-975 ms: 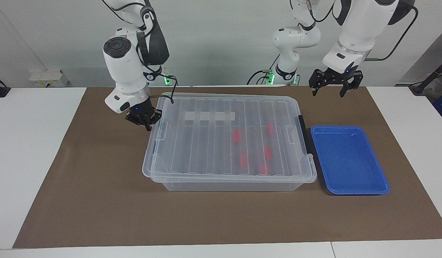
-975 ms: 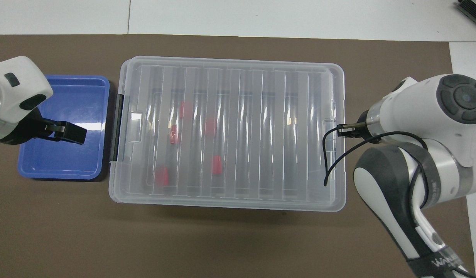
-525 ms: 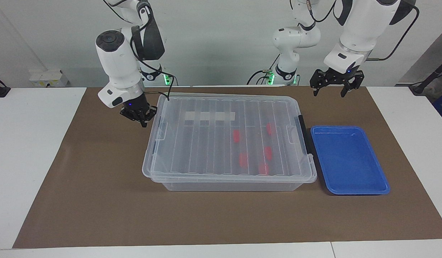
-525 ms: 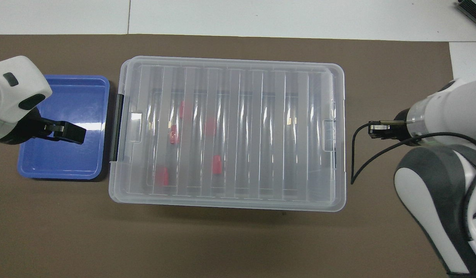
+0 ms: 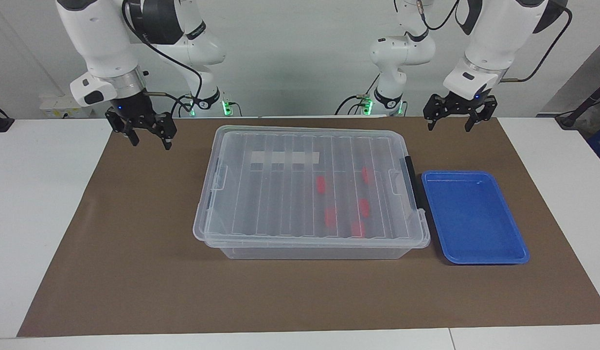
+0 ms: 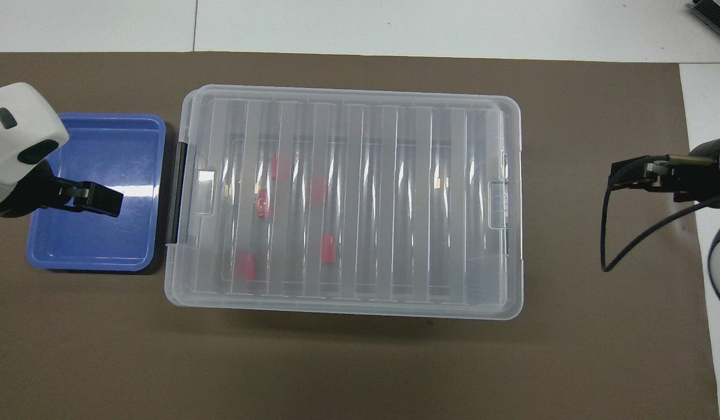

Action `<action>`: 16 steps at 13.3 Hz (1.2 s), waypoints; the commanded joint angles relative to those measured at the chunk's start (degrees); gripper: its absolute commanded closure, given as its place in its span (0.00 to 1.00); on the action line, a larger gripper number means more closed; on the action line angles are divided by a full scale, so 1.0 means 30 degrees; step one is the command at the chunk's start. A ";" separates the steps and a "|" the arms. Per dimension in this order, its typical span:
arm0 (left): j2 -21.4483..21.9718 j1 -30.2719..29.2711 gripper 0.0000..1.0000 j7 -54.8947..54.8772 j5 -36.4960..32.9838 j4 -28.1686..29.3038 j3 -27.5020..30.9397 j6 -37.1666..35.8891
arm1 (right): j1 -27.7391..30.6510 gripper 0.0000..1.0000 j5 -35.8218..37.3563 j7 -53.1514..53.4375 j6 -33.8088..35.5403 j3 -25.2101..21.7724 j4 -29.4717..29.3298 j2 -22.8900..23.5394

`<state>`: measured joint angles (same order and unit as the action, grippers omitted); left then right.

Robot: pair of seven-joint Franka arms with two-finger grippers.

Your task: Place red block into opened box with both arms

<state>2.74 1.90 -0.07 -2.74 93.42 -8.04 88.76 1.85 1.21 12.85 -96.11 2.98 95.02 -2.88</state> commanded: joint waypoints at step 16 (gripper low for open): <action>0.0493 0.0011 0.00 -0.0180 0.0240 0.0471 0.0425 0.0119 | 0.0381 0.00 0.0240 -0.0710 0.1978 0.0177 -0.0707 0.0140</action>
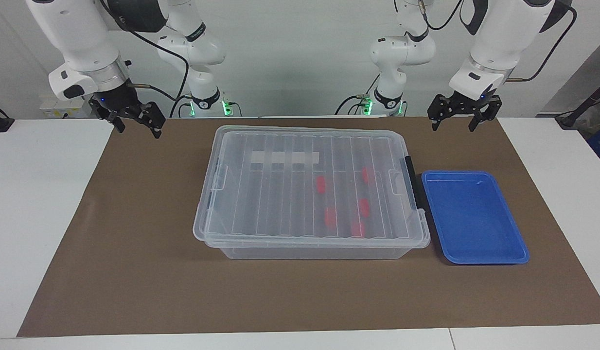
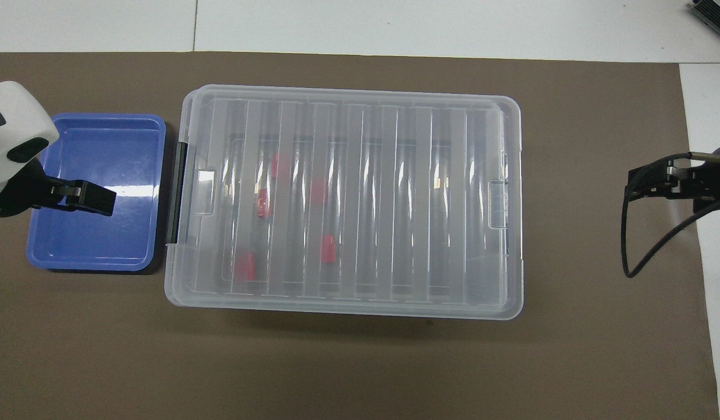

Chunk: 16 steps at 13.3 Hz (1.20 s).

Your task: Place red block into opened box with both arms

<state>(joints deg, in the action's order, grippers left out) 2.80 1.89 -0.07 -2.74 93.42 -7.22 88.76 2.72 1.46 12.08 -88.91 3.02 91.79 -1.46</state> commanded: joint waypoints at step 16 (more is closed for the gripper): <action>0.0502 -0.0014 0.00 -0.0180 0.0240 0.0471 0.0149 0.0120 | 0.0000 0.00 0.0245 -0.0158 -0.0304 0.0164 0.0518 -0.0420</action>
